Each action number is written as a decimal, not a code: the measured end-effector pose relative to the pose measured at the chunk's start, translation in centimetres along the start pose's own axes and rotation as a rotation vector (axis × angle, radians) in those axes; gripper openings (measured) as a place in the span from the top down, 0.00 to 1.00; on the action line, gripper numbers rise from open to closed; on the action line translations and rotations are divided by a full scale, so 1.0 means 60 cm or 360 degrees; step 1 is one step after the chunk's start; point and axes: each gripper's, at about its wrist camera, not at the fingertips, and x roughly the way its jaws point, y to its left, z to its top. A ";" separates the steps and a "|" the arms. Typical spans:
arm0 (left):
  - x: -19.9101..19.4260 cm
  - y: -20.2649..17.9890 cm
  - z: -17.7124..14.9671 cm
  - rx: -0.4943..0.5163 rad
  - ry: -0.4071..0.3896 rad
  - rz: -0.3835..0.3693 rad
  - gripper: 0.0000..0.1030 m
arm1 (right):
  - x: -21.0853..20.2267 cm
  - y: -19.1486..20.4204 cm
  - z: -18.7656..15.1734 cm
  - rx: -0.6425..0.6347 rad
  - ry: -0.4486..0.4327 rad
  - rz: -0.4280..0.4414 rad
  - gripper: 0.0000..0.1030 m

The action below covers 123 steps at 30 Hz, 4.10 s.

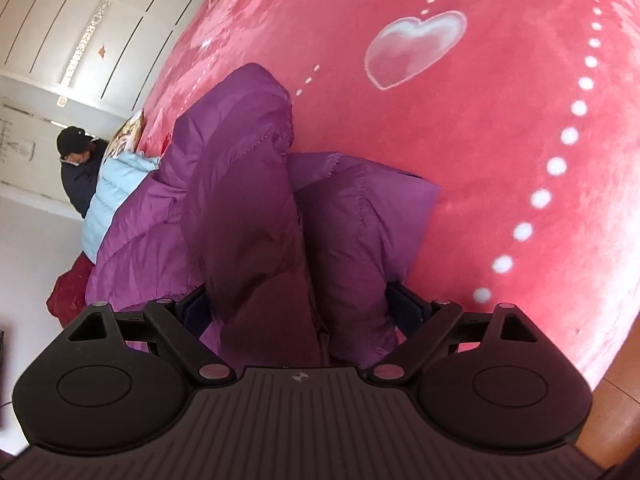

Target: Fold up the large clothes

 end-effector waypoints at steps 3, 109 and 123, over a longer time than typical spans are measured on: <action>0.030 -0.007 0.005 0.0035 0.0026 0.0003 0.01 | 0.012 0.001 -0.005 0.0004 0.0028 0.0049 0.00; -0.068 -0.354 -0.224 0.1238 -0.0582 0.0580 0.01 | -0.197 0.313 -0.522 -0.0140 -0.1605 -0.1205 0.00; -0.214 -0.386 -0.278 0.1267 -0.0671 0.0617 0.01 | -0.246 0.438 -0.660 -0.0296 -0.1701 -0.1157 0.00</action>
